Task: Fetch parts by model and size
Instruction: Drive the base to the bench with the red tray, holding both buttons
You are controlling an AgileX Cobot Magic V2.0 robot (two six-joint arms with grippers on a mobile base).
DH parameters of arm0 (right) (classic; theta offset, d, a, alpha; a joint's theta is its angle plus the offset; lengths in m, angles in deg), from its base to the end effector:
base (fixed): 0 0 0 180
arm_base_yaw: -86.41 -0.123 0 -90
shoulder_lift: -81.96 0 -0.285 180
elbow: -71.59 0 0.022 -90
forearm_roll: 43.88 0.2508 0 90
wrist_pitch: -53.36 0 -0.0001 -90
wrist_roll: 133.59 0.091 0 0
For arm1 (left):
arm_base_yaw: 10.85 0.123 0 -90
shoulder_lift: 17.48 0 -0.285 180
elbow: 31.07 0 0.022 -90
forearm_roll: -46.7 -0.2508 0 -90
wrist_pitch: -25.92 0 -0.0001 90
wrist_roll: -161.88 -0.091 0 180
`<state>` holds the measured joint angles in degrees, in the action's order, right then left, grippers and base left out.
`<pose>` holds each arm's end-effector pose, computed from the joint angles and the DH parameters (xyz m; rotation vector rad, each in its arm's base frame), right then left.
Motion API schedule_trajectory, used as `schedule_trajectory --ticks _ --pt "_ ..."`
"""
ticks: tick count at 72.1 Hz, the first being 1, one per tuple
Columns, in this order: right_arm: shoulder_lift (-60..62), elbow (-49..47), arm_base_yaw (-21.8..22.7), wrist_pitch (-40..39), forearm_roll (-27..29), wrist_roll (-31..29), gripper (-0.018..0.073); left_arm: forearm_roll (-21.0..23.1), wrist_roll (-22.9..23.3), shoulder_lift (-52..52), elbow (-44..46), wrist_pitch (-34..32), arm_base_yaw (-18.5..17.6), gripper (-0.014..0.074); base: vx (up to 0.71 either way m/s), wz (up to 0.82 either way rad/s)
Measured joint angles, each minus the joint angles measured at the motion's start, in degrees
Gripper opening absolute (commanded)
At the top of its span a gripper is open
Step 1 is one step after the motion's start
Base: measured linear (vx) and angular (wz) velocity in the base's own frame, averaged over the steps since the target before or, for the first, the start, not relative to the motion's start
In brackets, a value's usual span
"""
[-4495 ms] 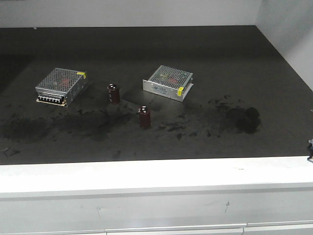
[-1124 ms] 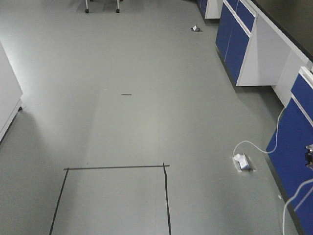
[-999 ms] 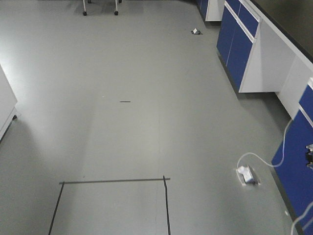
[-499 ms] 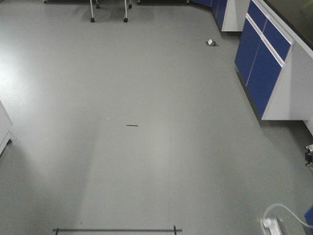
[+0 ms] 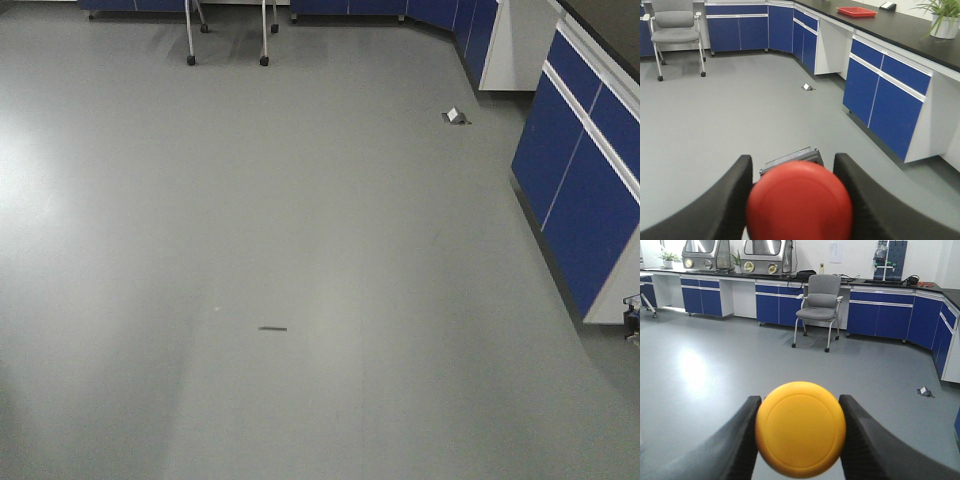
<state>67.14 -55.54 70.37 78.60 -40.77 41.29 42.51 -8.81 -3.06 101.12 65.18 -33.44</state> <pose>0.0369 0.0128 0.3068 -0.2767 1.6014 0.2034 0.0244 -0.0056 0.3122 0.2226 1.7670 -0.3206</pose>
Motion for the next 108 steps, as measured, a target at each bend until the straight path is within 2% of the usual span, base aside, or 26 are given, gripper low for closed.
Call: schedule_trajectory --ticks 108 --pt "0.0 0.2 0.0 0.0 0.0 0.0 -0.001 0.0 0.0 0.0 0.0 0.0 0.0 -0.0008 0.67 0.01"
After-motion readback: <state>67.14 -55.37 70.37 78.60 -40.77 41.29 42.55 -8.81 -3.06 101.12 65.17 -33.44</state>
